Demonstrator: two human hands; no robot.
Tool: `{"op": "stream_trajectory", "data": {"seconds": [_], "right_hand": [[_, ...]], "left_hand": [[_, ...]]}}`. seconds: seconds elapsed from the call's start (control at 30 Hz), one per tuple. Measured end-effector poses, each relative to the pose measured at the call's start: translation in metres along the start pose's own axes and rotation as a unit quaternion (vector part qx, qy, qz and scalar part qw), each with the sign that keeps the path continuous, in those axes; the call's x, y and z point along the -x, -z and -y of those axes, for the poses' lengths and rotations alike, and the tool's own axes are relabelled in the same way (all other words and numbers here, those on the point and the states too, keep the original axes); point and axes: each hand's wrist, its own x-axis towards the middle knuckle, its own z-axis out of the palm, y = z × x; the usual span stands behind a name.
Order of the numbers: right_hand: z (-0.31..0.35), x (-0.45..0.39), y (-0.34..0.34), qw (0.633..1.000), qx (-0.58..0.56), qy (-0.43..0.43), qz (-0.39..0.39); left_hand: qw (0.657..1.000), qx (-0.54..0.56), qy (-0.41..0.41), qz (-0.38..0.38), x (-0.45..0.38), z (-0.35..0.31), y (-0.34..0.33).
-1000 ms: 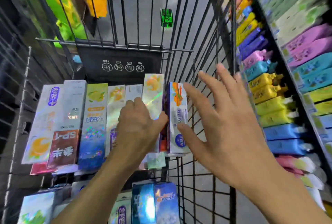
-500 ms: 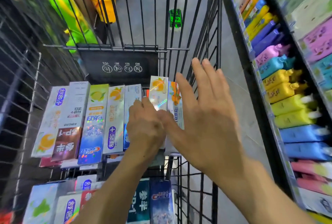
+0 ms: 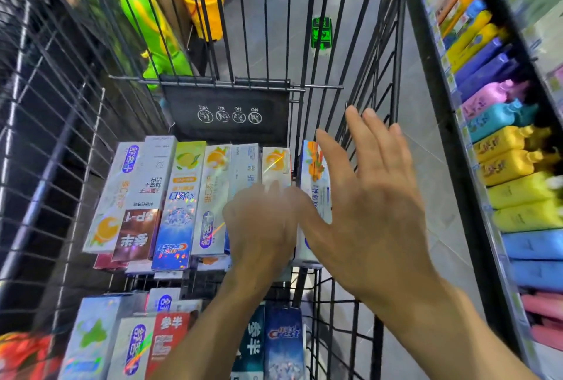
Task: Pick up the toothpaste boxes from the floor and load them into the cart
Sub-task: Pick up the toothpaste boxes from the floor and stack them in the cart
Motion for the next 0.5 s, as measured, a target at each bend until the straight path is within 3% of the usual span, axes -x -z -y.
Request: {"op": "stream_trajectory", "data": {"seconds": [0.07,0.27,0.43,0.5], "right_hand": [[0.0,0.0,0.0,1.0,-0.001,0.001,-0.002],[-0.001,0.002,0.0,1.0,-0.013,0.0,-0.018],[0.009,0.011,0.027,0.995,-0.038,-0.037,0.084],[0.014,0.019,0.055,0.991,-0.071,-0.067,0.088]], "left_hand": [[1.0,0.011,-0.004,0.016,0.001,0.004,-0.002],[0.994,0.036,-0.089,-0.057,-0.004,0.011,0.024],[0.988,-0.016,-0.14,-0.057,0.002,0.017,0.12],[0.982,-0.026,-0.174,-0.068,0.01,0.015,0.165]]}}
